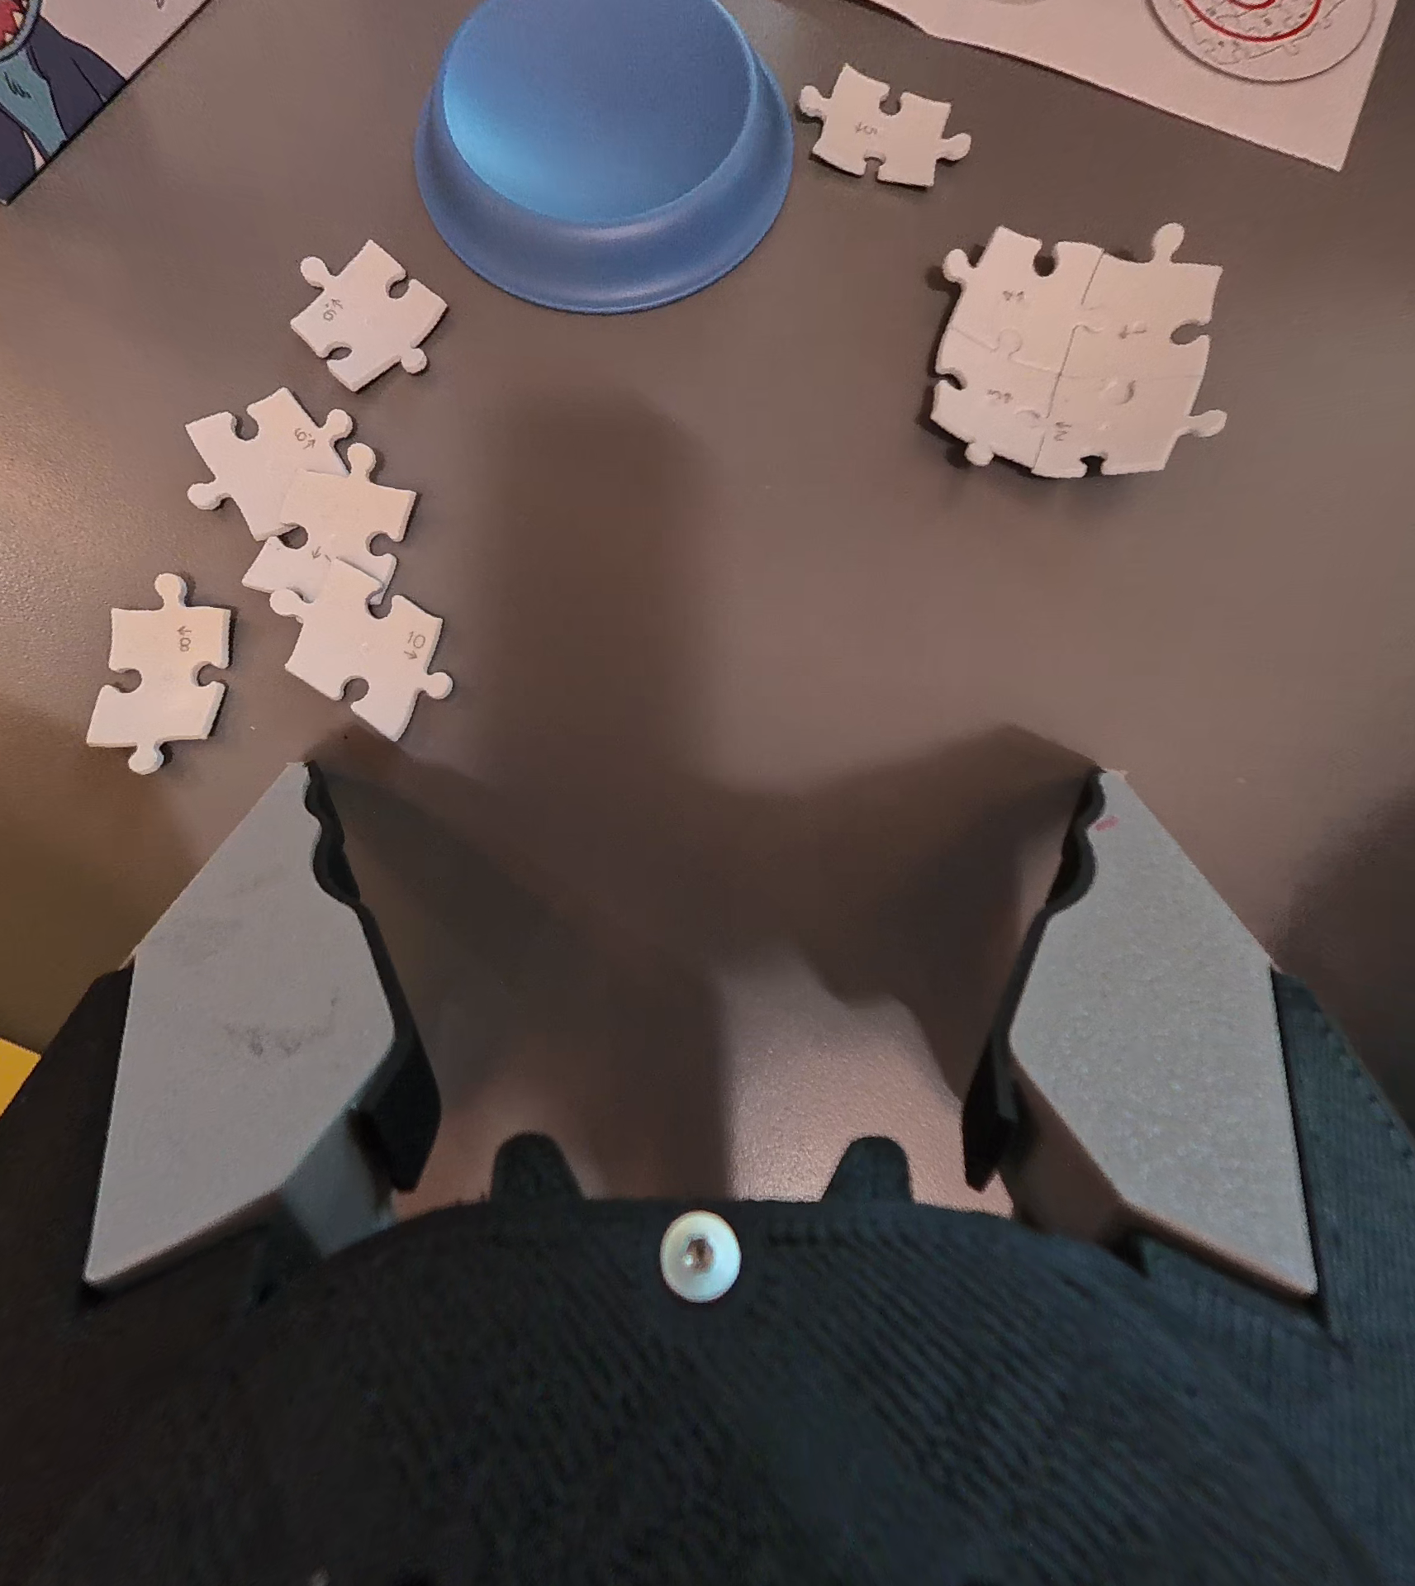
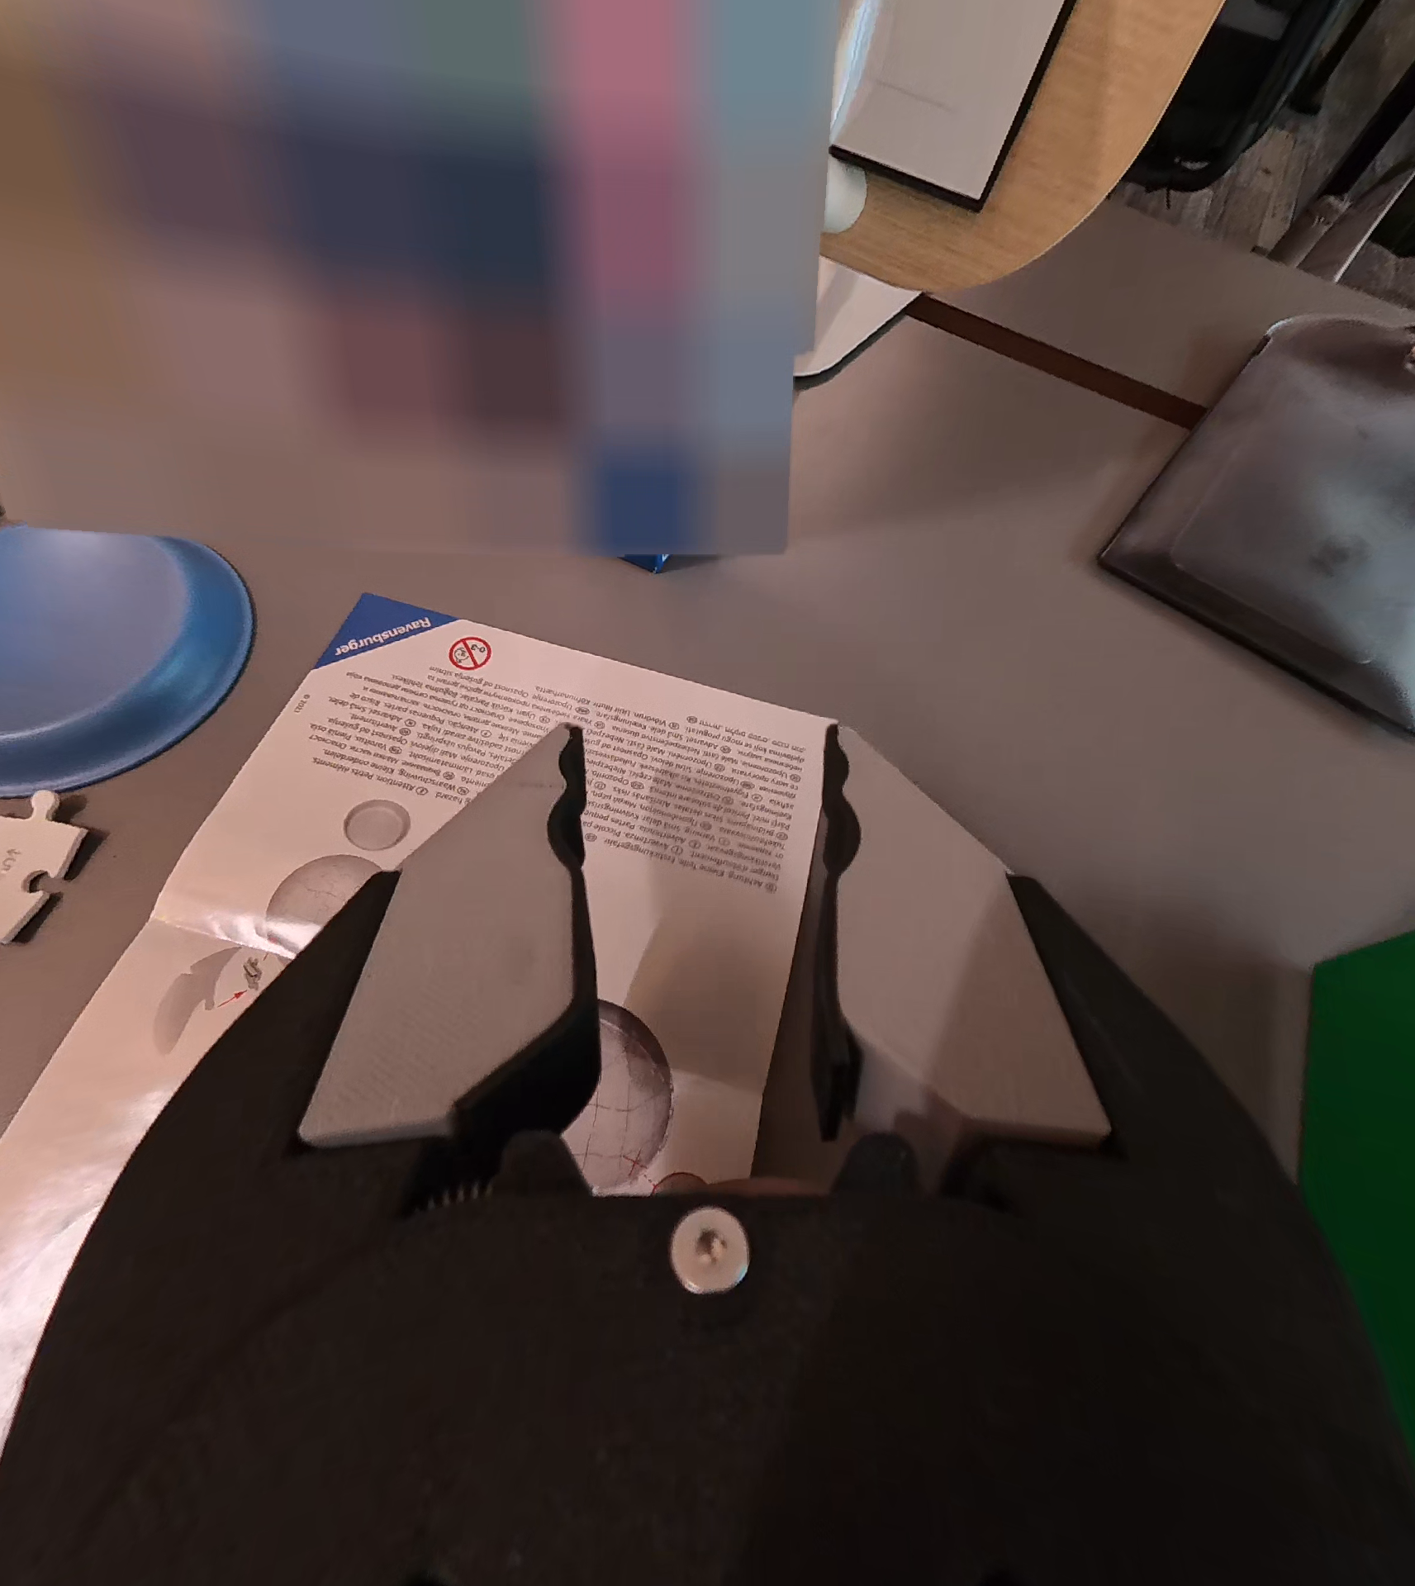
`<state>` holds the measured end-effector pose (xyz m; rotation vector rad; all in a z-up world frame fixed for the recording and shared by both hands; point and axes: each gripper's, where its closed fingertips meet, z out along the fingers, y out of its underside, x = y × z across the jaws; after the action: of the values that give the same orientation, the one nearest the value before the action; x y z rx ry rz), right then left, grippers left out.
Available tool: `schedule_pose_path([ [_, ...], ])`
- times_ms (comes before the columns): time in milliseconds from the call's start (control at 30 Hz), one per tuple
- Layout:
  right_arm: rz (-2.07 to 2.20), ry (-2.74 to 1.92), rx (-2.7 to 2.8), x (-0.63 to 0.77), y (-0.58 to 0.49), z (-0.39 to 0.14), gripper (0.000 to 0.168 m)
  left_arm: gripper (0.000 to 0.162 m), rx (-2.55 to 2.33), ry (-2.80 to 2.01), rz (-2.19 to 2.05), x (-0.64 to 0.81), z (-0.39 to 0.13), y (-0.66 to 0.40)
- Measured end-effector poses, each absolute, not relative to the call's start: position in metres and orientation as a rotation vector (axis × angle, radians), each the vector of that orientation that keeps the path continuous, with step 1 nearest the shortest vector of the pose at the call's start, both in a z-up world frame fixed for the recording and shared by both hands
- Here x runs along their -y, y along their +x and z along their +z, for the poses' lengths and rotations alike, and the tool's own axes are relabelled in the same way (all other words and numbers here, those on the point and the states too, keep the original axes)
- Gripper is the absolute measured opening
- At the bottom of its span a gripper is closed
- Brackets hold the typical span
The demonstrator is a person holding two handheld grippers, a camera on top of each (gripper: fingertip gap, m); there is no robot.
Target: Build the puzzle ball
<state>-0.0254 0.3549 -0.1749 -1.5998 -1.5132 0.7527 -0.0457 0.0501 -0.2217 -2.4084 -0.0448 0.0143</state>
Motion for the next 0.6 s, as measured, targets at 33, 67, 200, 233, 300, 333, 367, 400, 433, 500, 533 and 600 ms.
schedule_pose_path([
  [33, 0.752, -1.609, 1.516, -0.355, -0.025, -0.176, 0.054, 0.158, 0.045, -2.408, 0.014, -0.050, -0.222, -0.046],
  [67, 0.750, -1.620, 1.519, -0.355, -0.025, -0.178, 0.056, 0.159, 0.045, -2.408, 0.014, -0.050, -0.222, -0.046],
  [200, 0.750, -1.658, 1.521, -0.357, -0.025, -0.183, 0.061, 0.159, 0.045, -2.408, 0.014, -0.050, -0.222, -0.046],
  [233, 0.751, -1.670, 1.521, -0.357, -0.025, -0.184, 0.062, 0.159, 0.045, -2.408, 0.015, -0.050, -0.222, -0.046],
  [300, 0.744, -1.706, 1.518, -0.360, -0.024, -0.187, 0.065, 0.158, 0.045, -2.408, 0.015, -0.050, -0.222, -0.046],
  [333, 0.739, -1.723, 1.518, -0.361, -0.024, -0.189, 0.066, 0.159, 0.045, -2.408, 0.015, -0.050, -0.222, -0.046],
  [367, 0.733, -1.737, 1.519, -0.362, -0.024, -0.191, 0.067, 0.159, 0.045, -2.408, 0.015, -0.050, -0.222, -0.046],
  [400, 0.726, -1.749, 1.519, -0.363, -0.023, -0.193, 0.067, 0.159, 0.045, -2.408, 0.015, -0.050, -0.222, -0.046],
  [433, 0.717, -1.759, 1.521, -0.363, -0.023, -0.194, 0.068, 0.159, 0.045, -2.408, 0.015, -0.050, -0.222, -0.046],
  [500, 0.688, -1.772, 1.527, -0.365, -0.023, -0.197, 0.069, 0.159, 0.045, -2.408, 0.015, -0.050, -0.222, -0.046],
  [533, 0.667, -1.776, 1.531, -0.366, -0.023, -0.199, 0.069, 0.159, 0.045, -2.408, 0.015, -0.050, -0.222, -0.046],
  [600, 0.612, -1.785, 1.544, -0.367, -0.022, -0.203, 0.072, 0.159, 0.045, -2.408, 0.015, -0.050, -0.222, -0.046],
])
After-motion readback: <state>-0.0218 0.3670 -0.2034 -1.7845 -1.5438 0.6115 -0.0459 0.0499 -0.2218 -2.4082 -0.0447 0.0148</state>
